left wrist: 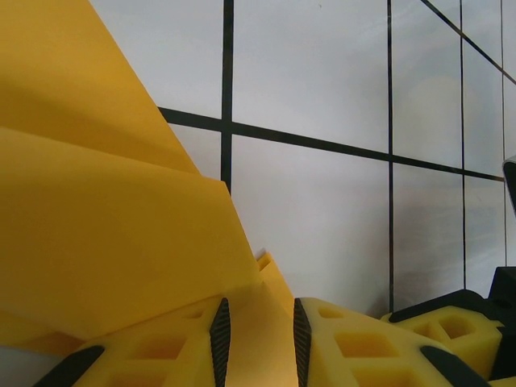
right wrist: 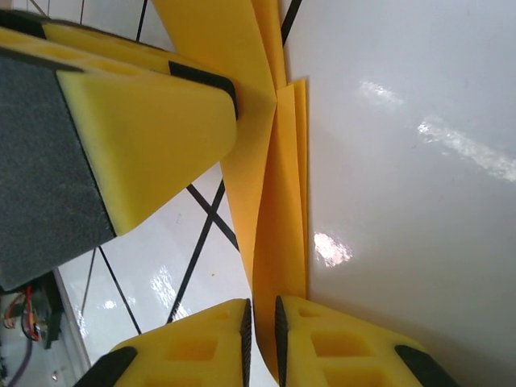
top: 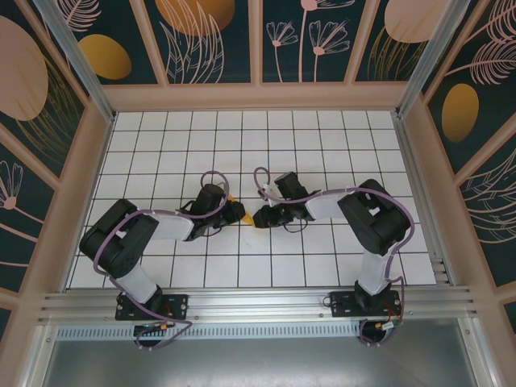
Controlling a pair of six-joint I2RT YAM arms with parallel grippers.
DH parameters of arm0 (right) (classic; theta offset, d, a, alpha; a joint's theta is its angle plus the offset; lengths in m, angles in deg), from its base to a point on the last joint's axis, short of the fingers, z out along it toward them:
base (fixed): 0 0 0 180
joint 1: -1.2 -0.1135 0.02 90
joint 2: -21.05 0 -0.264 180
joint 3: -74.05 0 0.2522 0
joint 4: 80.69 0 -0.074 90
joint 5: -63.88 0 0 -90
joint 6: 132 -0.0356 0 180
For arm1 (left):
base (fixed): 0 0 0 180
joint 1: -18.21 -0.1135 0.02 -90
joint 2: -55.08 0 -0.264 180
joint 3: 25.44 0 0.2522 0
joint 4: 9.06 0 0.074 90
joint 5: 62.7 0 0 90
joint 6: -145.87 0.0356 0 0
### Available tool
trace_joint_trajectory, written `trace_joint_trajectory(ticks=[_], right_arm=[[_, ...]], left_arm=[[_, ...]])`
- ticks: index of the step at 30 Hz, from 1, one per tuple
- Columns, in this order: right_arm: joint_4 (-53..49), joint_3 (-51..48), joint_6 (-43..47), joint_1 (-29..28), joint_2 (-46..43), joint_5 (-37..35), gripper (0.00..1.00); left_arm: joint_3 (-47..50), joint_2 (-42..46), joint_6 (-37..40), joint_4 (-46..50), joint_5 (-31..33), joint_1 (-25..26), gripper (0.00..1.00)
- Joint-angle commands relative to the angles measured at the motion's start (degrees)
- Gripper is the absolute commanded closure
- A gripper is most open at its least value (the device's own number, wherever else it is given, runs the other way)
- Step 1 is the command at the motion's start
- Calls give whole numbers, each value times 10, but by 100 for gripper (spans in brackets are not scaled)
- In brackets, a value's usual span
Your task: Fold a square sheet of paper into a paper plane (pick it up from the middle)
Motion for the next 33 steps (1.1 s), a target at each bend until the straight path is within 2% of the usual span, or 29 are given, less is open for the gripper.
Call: trace_joint_trajectory(ticks=[1, 5, 9, 20, 27, 33], right_arm=[[-34, 10, 47, -2, -16, -37, 84], [-45, 14, 57, -1, -11, -51, 92], [-43, 11, 50, 3, -8, -48, 95], [-41, -13, 13, 17, -24, -35, 92], [-51, -18, -18, 22, -27, -43, 99], [-39, -38, -54, 23, -21, -33, 100]], left_arm=[[-3, -45, 10, 44, 50, -5, 70], [-4, -44, 12, 49, 52, -5, 70], [-4, -44, 14, 52, 55, -5, 70], [-6, -49, 16, 55, 59, -4, 70], [-5, -47, 7, 53, 65, -5, 70], [7, -47, -30, 13, 62, -4, 71]])
